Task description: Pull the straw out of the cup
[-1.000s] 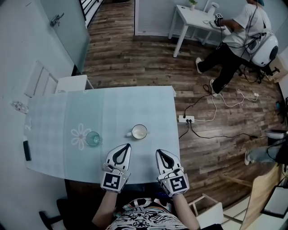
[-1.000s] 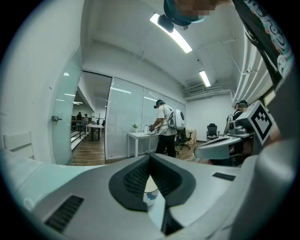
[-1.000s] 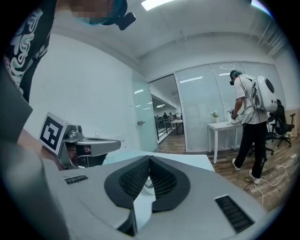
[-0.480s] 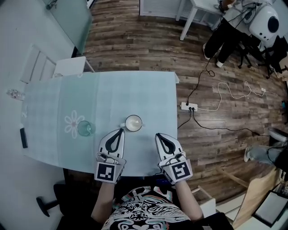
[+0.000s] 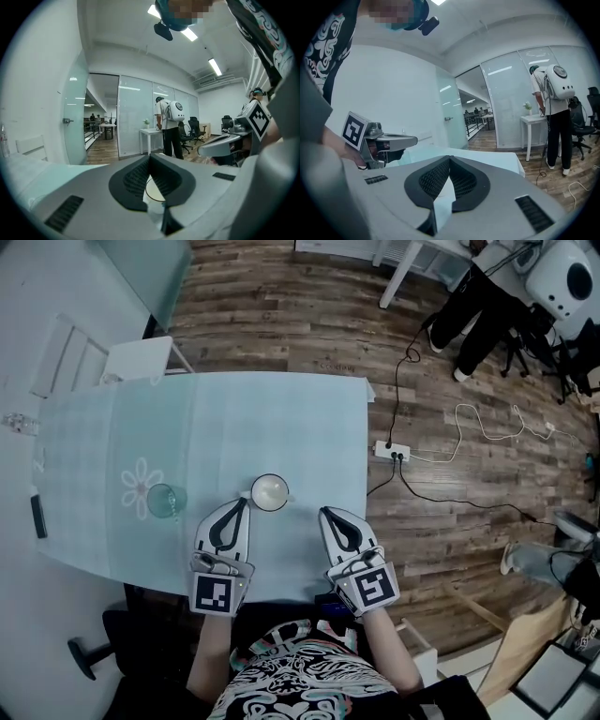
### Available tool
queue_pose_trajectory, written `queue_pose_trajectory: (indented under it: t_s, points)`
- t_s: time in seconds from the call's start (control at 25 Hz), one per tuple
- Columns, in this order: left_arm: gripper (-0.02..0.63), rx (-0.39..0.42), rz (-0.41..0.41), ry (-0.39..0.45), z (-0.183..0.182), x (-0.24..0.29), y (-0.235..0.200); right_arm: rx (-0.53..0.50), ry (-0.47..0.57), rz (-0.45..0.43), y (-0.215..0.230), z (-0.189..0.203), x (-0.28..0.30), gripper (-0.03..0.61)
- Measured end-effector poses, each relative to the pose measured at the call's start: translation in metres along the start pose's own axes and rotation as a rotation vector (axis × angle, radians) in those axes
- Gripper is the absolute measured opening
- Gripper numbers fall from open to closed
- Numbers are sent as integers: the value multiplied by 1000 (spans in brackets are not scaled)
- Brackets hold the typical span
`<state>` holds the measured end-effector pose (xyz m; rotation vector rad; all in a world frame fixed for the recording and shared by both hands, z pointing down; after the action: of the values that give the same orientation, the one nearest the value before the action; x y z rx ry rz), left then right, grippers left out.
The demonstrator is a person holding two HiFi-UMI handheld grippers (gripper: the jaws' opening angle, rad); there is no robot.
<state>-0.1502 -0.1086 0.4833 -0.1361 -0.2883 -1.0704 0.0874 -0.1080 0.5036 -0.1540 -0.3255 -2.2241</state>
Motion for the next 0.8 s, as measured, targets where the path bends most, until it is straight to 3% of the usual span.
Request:
queue_pose_trajectory:
  t_s: [0.32,0.8]
  points:
    - [17,37,31,-94,10,9,9,51,-13,-55,7,10,6,17]
    - [15,119,67,-134,22,26,35,46,-64,-117,6,27,15,17]
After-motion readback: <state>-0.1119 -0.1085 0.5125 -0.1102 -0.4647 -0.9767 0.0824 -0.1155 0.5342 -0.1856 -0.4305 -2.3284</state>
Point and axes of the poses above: the fingertips, and each gripper's own axes: x forward along the fingers, y to its right, z out of its underside, the point moved 10 cm from there along -x, backward along the fingers
